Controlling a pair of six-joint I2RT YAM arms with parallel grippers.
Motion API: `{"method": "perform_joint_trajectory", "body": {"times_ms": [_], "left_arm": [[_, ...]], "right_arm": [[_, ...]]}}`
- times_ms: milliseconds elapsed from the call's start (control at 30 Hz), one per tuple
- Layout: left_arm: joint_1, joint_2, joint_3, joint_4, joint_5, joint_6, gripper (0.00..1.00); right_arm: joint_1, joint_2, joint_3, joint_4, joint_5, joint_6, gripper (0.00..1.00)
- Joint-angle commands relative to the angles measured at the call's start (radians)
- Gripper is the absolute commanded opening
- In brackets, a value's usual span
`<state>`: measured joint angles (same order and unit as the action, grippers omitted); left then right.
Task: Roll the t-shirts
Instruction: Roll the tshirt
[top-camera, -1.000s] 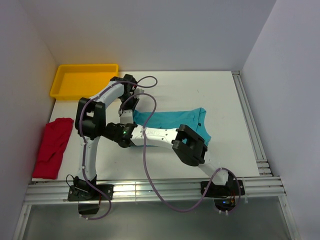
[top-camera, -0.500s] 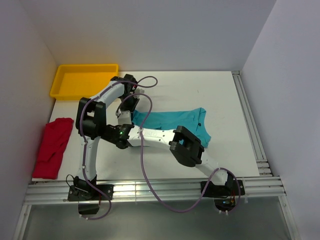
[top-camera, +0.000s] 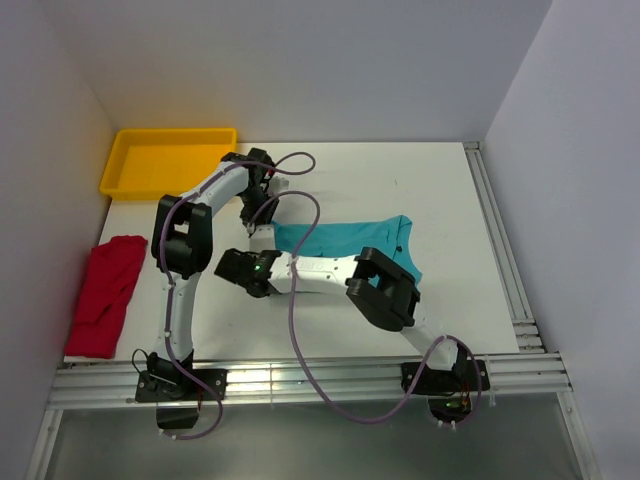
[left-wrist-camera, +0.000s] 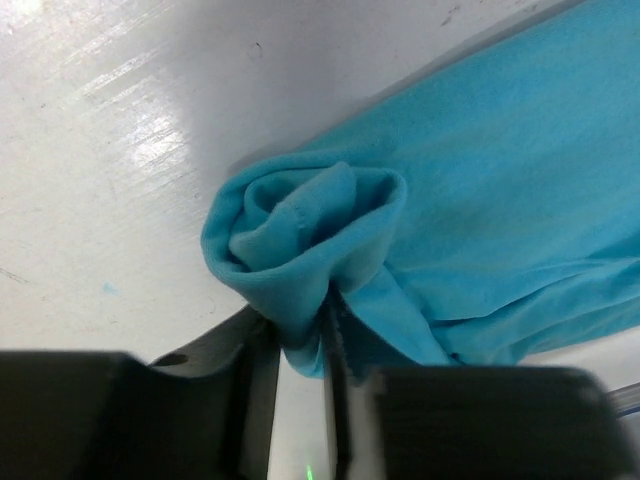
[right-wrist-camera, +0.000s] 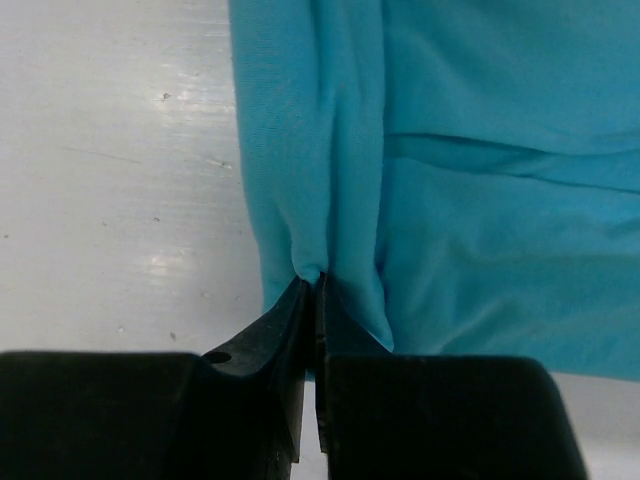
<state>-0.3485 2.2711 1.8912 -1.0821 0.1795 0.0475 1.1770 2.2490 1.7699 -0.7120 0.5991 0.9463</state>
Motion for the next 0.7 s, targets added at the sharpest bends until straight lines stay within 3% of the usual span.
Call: {"method": "perform_joint_trajectory", "body": {"times_ms": [0,167,267,400,667], "left_arm": [[-0.003,0.001,0.029,0.011,0.015,0.022,0.28],[-0.001,-0.038,0.031,0.04,0.073,0.023,0.54],[0.005,-0.05,0.048,0.056,0.116,0.012,0.61],[0.025,-0.076,0.042,0.097,0.194,-0.009,0.66],[0.078,-0.159,-0.059,0.198,0.396,-0.029,0.71]], "right_arm": [[-0.042,-0.135,-0.126,0.121,-0.064,0.064,0.04],[-0.083,-0.261,-0.323,0.337,-0.154,0.126,0.02],[-0.119,-0.328,-0.469,0.506,-0.223,0.17,0.01],[-0.169,-0.39,-0.654,0.703,-0.346,0.238,0.0],[-0.247,-0.41,-0.829,0.954,-0.487,0.368,0.0]]}}
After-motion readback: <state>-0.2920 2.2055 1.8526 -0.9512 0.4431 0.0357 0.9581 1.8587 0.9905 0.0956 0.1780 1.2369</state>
